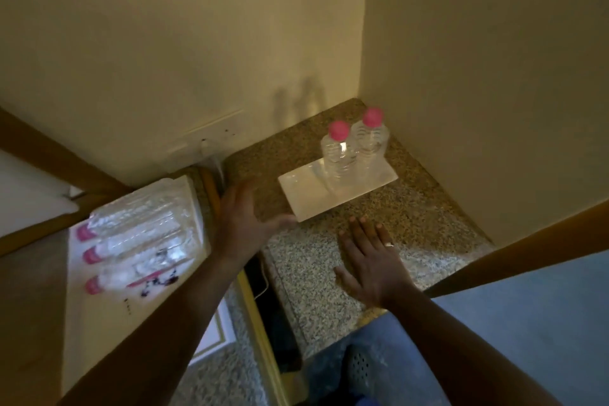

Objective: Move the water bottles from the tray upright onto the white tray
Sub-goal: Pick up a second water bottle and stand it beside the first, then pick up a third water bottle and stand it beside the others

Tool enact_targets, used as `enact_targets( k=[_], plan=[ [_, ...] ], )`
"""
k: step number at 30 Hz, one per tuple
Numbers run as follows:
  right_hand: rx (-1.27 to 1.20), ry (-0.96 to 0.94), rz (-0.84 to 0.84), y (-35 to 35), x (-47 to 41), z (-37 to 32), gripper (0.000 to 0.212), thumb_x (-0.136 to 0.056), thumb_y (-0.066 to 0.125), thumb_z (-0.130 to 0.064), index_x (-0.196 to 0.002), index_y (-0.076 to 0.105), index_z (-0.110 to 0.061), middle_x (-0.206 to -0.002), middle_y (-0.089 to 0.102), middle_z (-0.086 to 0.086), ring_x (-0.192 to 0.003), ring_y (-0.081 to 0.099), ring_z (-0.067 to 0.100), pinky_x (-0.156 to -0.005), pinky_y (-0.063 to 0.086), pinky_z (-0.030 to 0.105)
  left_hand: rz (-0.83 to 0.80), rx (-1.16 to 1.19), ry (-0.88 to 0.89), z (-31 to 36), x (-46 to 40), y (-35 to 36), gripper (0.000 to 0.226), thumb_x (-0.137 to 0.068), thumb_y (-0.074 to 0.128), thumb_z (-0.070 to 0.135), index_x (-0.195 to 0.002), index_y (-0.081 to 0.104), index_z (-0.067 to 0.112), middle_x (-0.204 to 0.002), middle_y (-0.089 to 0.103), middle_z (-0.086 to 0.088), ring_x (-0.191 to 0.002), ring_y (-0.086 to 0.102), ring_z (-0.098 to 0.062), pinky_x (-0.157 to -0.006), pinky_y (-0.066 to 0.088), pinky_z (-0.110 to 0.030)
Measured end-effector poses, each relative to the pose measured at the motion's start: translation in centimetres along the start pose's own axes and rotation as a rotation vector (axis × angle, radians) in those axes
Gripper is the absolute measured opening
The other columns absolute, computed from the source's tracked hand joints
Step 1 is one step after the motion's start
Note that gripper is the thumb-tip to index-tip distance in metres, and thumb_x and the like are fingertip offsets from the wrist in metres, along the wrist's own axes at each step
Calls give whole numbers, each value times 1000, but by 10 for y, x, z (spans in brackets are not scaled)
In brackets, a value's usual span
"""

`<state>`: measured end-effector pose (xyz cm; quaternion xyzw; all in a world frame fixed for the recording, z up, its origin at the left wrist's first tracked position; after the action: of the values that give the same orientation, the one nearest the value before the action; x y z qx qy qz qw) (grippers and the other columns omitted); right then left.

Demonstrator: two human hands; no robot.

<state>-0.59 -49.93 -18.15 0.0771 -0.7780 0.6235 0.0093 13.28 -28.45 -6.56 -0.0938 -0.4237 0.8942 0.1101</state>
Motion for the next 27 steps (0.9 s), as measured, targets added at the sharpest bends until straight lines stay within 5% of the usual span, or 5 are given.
enact_targets(
  k=[8, 18, 23, 27],
  plan=[
    [-29, -177, -58, -6, -22, -82, 74, -97, 28, -56, -149, 36, -4, -156, 25, 27, -145, 22, 43, -118, 17, 59, 242, -371, 102, -87, 100, -77, 79, -75, 63, 72, -114, 66, 3, -116, 66, -17, -117, 57, -36, -103, 43, -50],
    [34, -203, -50, 8, -26, -124, 84, -100, 8, -59, -138, 51, 1, -147, 40, 31, -135, 39, 48, -107, 34, 62, 66, -441, -232, -175, 126, -146, 83, -77, 79, 41, -142, 46, 2, -146, 49, -21, -136, 43, -40, -113, 33, -47],
    [49, -177, -19, 5, -25, -128, 82, -101, 12, -59, -135, 53, 3, -144, 43, 33, -132, 42, 49, -105, 35, 63, -17, -268, -347, -210, 103, -159, 82, -71, 83, 43, -138, 48, 11, -138, 57, -14, -121, 55, -33, -95, 47, -38],
    [36, -174, -1, 4, -26, -126, 80, -100, 16, -60, -137, 52, 1, -147, 41, 31, -135, 39, 48, -107, 33, 62, -116, -196, -312, -217, 102, -158, 83, -56, 88, 54, -125, 56, 19, -122, 67, -6, -105, 61, -22, -76, 43, -26]
  ],
)
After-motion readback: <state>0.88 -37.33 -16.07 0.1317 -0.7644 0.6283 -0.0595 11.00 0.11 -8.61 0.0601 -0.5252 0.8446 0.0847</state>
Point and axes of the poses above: each hand's wrist, its own x-axis away from the middle knuckle, its own y-axis out of the palm, z = x × y, the point moved 5 cm from there along -x, towards the middle knuckle
